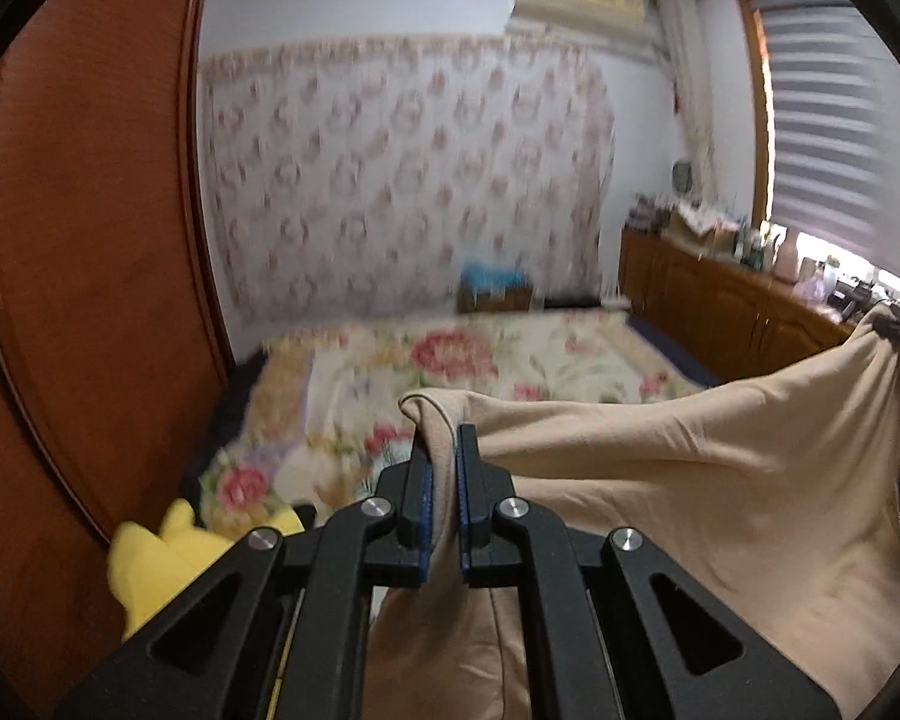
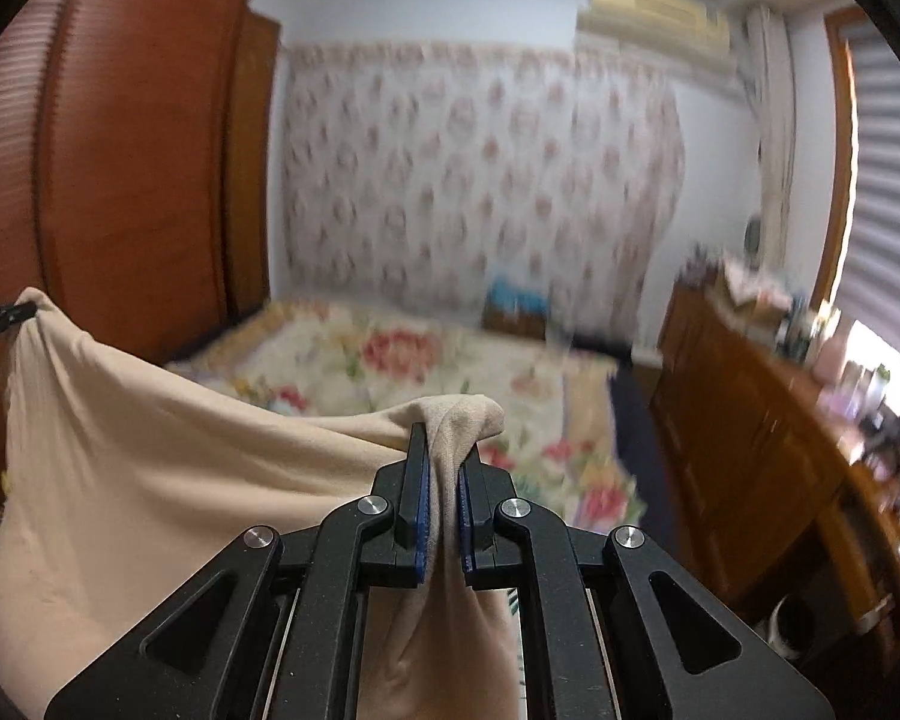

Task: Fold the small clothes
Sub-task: 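Raise the beige shirt high with both tools, holding it spread between them, then lower the shirt onto the bed with both tools and open them, then grasp the shirt edge again with both tools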

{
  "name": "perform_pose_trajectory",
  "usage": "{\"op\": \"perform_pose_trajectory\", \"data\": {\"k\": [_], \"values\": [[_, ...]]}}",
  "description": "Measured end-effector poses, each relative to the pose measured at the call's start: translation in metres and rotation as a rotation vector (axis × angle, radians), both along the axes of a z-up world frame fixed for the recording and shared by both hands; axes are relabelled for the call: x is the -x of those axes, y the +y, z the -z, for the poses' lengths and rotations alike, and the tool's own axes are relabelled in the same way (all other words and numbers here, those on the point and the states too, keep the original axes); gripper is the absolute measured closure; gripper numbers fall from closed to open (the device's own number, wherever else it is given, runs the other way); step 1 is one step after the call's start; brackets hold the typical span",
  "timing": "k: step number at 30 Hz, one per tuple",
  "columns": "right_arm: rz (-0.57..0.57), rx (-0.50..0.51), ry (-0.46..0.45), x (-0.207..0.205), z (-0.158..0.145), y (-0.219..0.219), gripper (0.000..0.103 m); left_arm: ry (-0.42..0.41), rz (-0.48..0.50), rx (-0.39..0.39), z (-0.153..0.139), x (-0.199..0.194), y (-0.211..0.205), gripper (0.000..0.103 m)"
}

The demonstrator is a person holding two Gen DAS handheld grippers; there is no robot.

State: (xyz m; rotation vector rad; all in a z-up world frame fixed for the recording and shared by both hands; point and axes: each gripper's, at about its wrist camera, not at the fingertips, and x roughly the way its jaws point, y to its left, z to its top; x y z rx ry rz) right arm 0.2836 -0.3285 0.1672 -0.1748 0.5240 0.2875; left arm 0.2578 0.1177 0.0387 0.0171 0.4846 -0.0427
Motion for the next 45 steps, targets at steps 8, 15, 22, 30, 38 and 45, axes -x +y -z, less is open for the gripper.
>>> {"op": "perform_pose_trajectory", "data": {"k": [8, 15, 22, 30, 38, 45], "values": [[0.02, 0.045, 0.136, -0.072, 0.072, 0.01, 0.098, 0.112, 0.004, -0.02, 0.044, -0.048, -0.014, 0.099], [0.048, 0.053, 0.215, -0.108, 0.109, 0.011, 0.097, 0.164, 0.02, -0.01, 0.059, -0.075, -0.011, 0.096], [0.109, 0.013, 0.283, -0.124, 0.127, 0.004, 0.078, 0.268, 0.073, 0.013, 0.069, -0.073, -0.006, 0.081], [0.053, 0.0, 0.347, -0.072, 0.142, -0.004, 0.056, 0.411, 0.091, -0.002, 0.101, -0.019, -0.004, 0.078], [0.082, -0.023, 0.446, -0.031, 0.176, -0.018, 0.056, 0.455, 0.058, 0.022, 0.13, 0.0, 0.002, 0.072], [0.145, -0.011, 0.436, -0.022, 0.178, -0.03, 0.056, 0.439, 0.034, 0.045, 0.134, -0.001, 0.009, 0.066]]}}
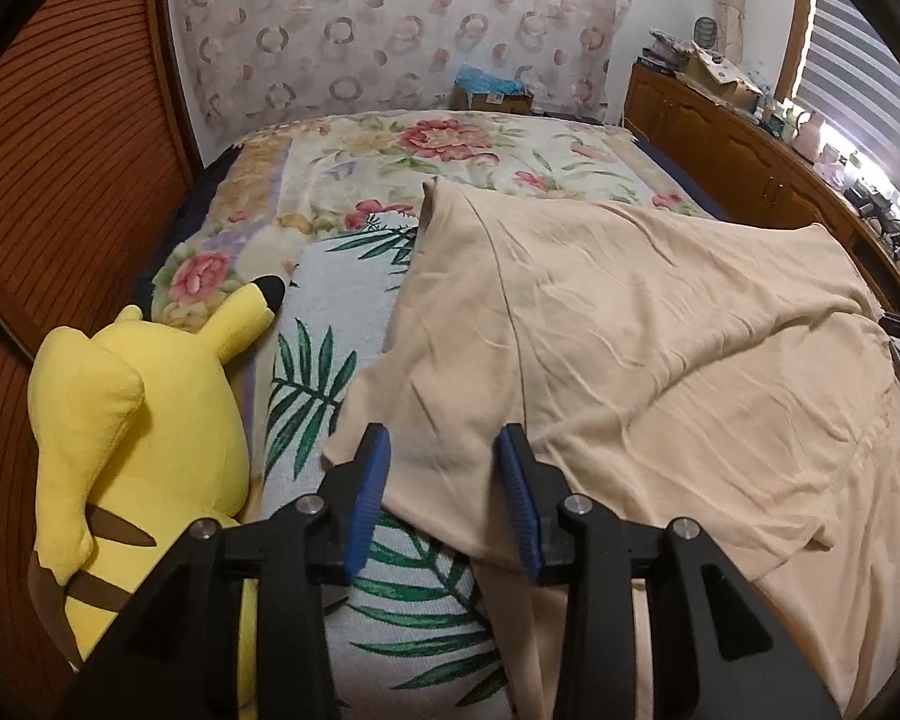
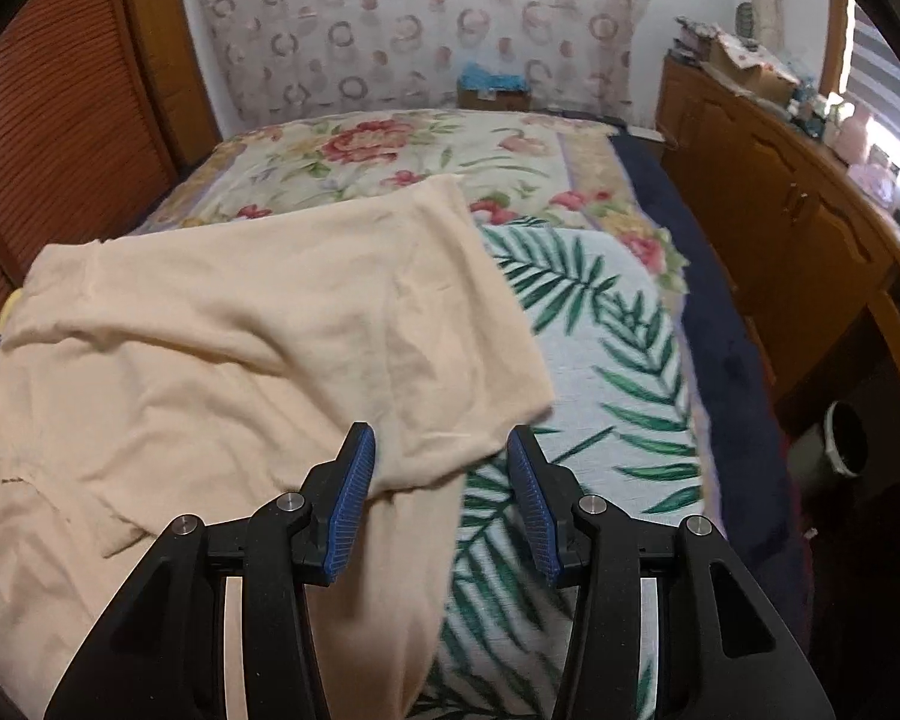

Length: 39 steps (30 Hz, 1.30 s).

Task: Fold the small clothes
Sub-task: 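Grasp the shirt edge again with both tools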

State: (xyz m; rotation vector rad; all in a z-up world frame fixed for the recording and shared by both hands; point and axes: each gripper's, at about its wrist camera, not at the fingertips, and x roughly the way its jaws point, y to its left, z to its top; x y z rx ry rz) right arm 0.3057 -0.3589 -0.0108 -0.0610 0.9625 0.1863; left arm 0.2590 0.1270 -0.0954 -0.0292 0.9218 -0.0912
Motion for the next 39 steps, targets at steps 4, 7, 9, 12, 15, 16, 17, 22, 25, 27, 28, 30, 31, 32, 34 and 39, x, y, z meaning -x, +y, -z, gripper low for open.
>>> {"op": "perform_pose_trajectory", "data": {"k": [4, 7, 9, 12, 15, 16, 17, 22, 25, 27, 28, 30, 31, 32, 34, 39], "values": [[0.029, -0.013, 0.003, -0.007, 0.001, -0.007, 0.056, -0.013, -0.011, 0.025, 0.004, 0.002, 0.006, 0.065], [0.041, -0.014, 0.009, -0.015, 0.003, -0.01, 0.055, -0.017, -0.012, 0.015, 0.004, 0.002, 0.006, 0.064], [0.045, -0.017, 0.005, -0.018, 0.002, -0.011, 0.055, -0.017, -0.015, 0.017, 0.005, 0.002, 0.007, 0.064], [0.039, -0.012, 0.001, -0.019, 0.003, -0.006, 0.055, -0.017, -0.016, 0.018, 0.005, 0.002, 0.008, 0.064], [0.025, 0.014, -0.006, -0.022, 0.004, 0.002, 0.055, 0.003, -0.018, 0.016, 0.003, 0.003, 0.01, 0.064], [0.022, 0.021, -0.008, -0.023, 0.004, 0.003, 0.055, 0.009, -0.023, 0.015, 0.003, 0.004, 0.011, 0.064], [0.018, 0.026, -0.007, -0.024, 0.004, 0.004, 0.055, 0.01, -0.032, 0.015, 0.002, 0.005, 0.015, 0.064], [0.011, 0.024, -0.011, -0.024, 0.007, 0.003, 0.055, 0.007, -0.049, 0.025, 0.004, 0.011, 0.02, 0.063], [0.012, 0.026, -0.019, -0.023, 0.008, 0.004, 0.055, 0.01, -0.052, 0.018, 0.004, 0.008, 0.018, 0.06], [0.014, 0.026, -0.024, -0.022, 0.009, 0.004, 0.055, 0.01, -0.056, 0.016, 0.004, 0.005, 0.018, 0.056], [0.015, 0.026, -0.026, -0.022, 0.009, 0.004, 0.055, 0.01, -0.058, 0.017, 0.005, 0.003, 0.019, 0.055], [0.014, 0.028, -0.031, -0.021, 0.01, 0.005, 0.056, 0.009, -0.063, 0.02, 0.006, 0.0, 0.021, 0.051], [0.009, 0.026, -0.033, -0.02, 0.01, 0.005, 0.06, 0.01, -0.062, 0.015, 0.006, -0.002, 0.021, 0.05], [-0.002, 0.021, -0.035, -0.02, 0.01, 0.006, 0.071, 0.013, -0.062, 0.016, 0.006, -0.003, 0.021, 0.05], [-0.036, 0.023, -0.051, -0.017, 0.007, 0.011, 0.098, 0.026, -0.068, 0.024, 0.005, -0.006, 0.022, 0.05], [-0.073, 0.003, -0.147, -0.008, -0.014, 0.017, 0.1, 0.028, -0.042, 0.039, 0.004, -0.006, 0.019, 0.066]]}}
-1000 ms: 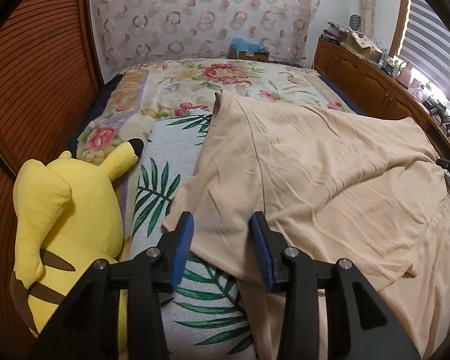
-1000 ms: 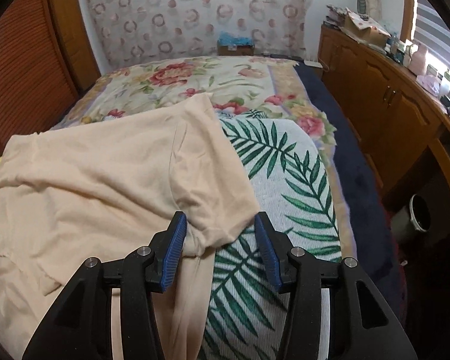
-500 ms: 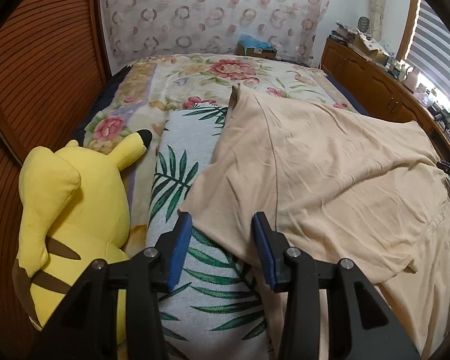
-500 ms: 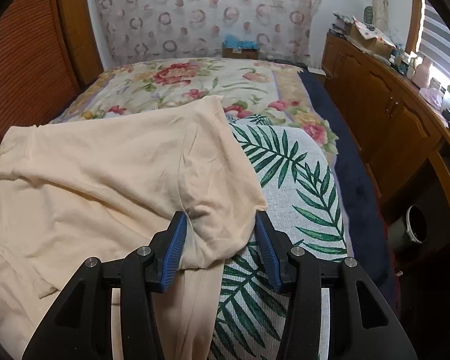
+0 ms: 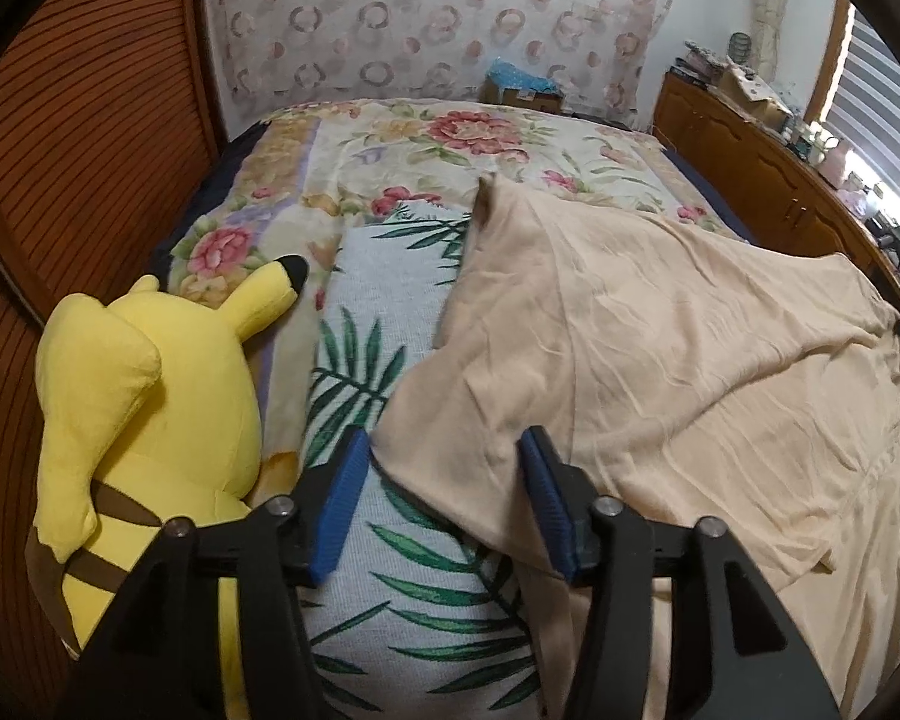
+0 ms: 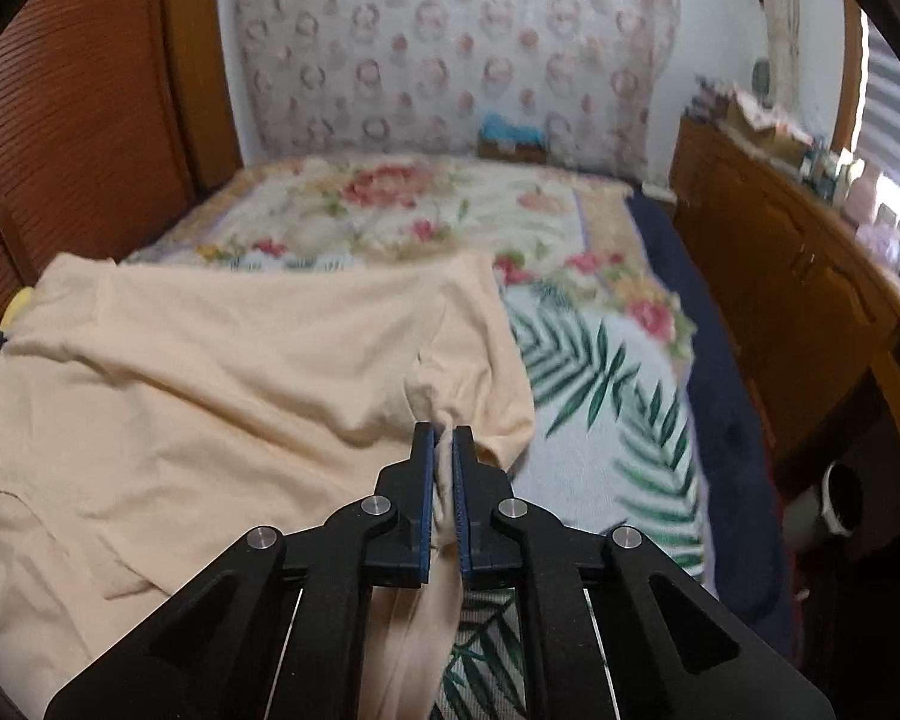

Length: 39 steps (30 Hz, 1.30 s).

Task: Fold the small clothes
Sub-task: 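Grasp the shirt edge again with both tools, then lift the shirt edge with both tools and lay it flat, then release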

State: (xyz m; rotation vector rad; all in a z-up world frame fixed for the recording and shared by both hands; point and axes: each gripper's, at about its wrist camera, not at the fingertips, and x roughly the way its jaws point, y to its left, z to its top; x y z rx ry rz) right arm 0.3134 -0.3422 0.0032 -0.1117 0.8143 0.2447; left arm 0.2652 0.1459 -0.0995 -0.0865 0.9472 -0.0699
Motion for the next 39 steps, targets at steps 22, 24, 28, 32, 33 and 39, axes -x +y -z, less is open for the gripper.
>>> {"op": "perform_pose_trajectory", "data": {"k": [22, 24, 28, 32, 33, 39], "values": [[-0.022, -0.047, -0.159, 0.03, -0.066, 0.012, 0.103, -0.313, -0.011, 0.009, -0.09, 0.049, -0.014, 0.102], [-0.027, -0.049, -0.173, 0.039, -0.074, 0.013, 0.103, -0.326, -0.01, 0.015, -0.095, 0.055, -0.015, 0.102], [-0.036, -0.059, -0.197, 0.056, -0.089, 0.011, 0.103, -0.361, -0.005, 0.026, -0.11, 0.072, -0.02, 0.102], [-0.043, -0.073, -0.225, 0.079, -0.105, 0.011, 0.103, -0.386, 0.007, 0.026, -0.119, 0.094, -0.025, 0.102], [-0.049, -0.075, -0.228, 0.087, -0.109, 0.011, 0.103, -0.39, 0.012, 0.029, -0.12, 0.101, -0.026, 0.102], [-0.067, -0.053, -0.228, 0.136, -0.113, 0.014, 0.103, -0.401, 0.019, 0.048, -0.115, 0.153, -0.028, 0.102]]}}
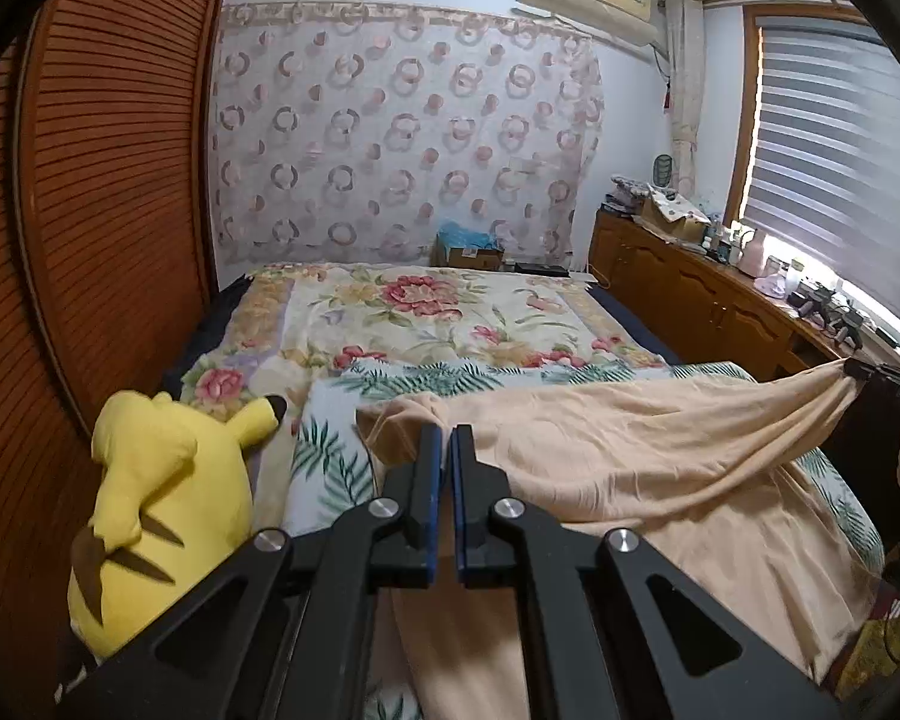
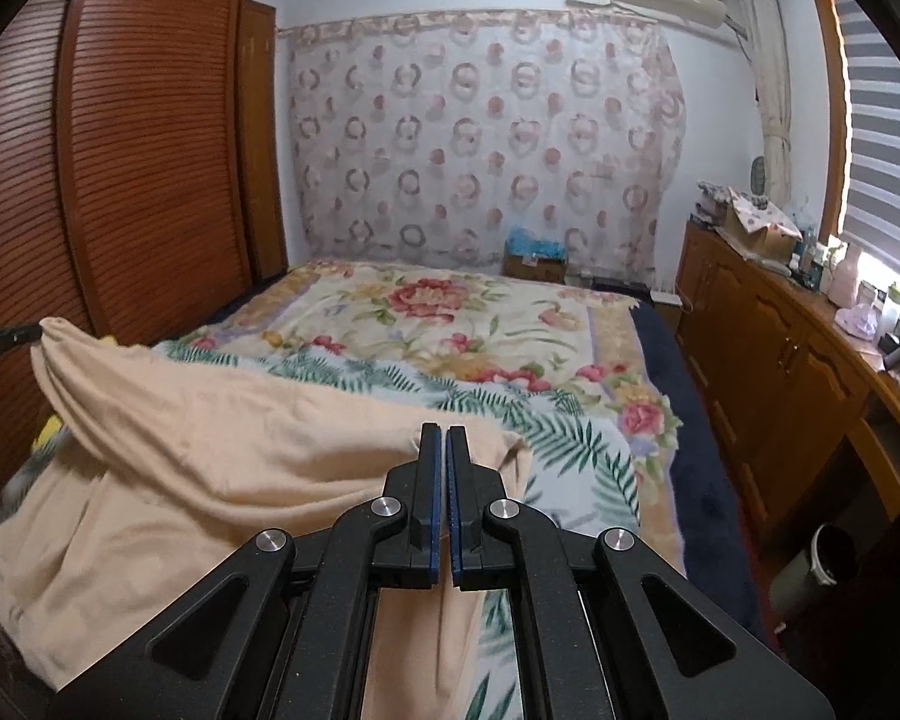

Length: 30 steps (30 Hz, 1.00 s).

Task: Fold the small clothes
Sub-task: 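Lift the shirt edge with both tools and lay it flat, then release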

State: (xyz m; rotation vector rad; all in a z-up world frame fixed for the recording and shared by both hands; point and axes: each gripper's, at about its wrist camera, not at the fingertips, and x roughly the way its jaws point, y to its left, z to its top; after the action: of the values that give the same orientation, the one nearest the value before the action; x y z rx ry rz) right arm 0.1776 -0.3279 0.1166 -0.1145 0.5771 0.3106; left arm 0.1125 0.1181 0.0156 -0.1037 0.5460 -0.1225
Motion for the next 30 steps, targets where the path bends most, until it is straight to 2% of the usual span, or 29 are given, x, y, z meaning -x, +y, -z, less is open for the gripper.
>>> {"op": "perform_pose_trajectory", "data": {"k": [4, 11, 14, 16, 19, 23, 26, 30], "values": [[-0.003, 0.011, -0.003, 0.035, -0.001, 0.001, 0.103, -0.022, -0.011, 0.006, -0.006, 0.036, 0.001, 0.102], [-0.007, 0.0, -0.034, 0.094, -0.035, -0.01, 0.103, -0.07, -0.018, 0.02, -0.035, 0.095, 0.013, 0.102], [-0.001, 0.018, -0.053, 0.119, -0.056, -0.017, 0.103, -0.059, -0.014, 0.026, -0.034, 0.11, 0.015, 0.102], [0.006, 0.026, -0.04, 0.133, -0.063, -0.024, 0.103, -0.014, -0.01, 0.027, -0.019, 0.116, 0.016, 0.102], [0.009, 0.055, 0.017, 0.139, -0.045, -0.027, 0.103, 0.065, -0.008, 0.031, 0.013, 0.12, 0.011, 0.102], [0.031, 0.045, 0.15, 0.135, 0.009, -0.033, 0.103, 0.135, 0.011, 0.051, 0.045, 0.127, 0.001, 0.102], [0.047, 0.036, 0.226, 0.128, 0.04, -0.037, 0.103, 0.152, 0.021, 0.061, 0.051, 0.133, -0.007, 0.102], [0.072, 0.061, 0.282, 0.124, 0.062, -0.036, 0.101, 0.155, 0.04, 0.044, 0.048, 0.136, -0.016, 0.102]]}}
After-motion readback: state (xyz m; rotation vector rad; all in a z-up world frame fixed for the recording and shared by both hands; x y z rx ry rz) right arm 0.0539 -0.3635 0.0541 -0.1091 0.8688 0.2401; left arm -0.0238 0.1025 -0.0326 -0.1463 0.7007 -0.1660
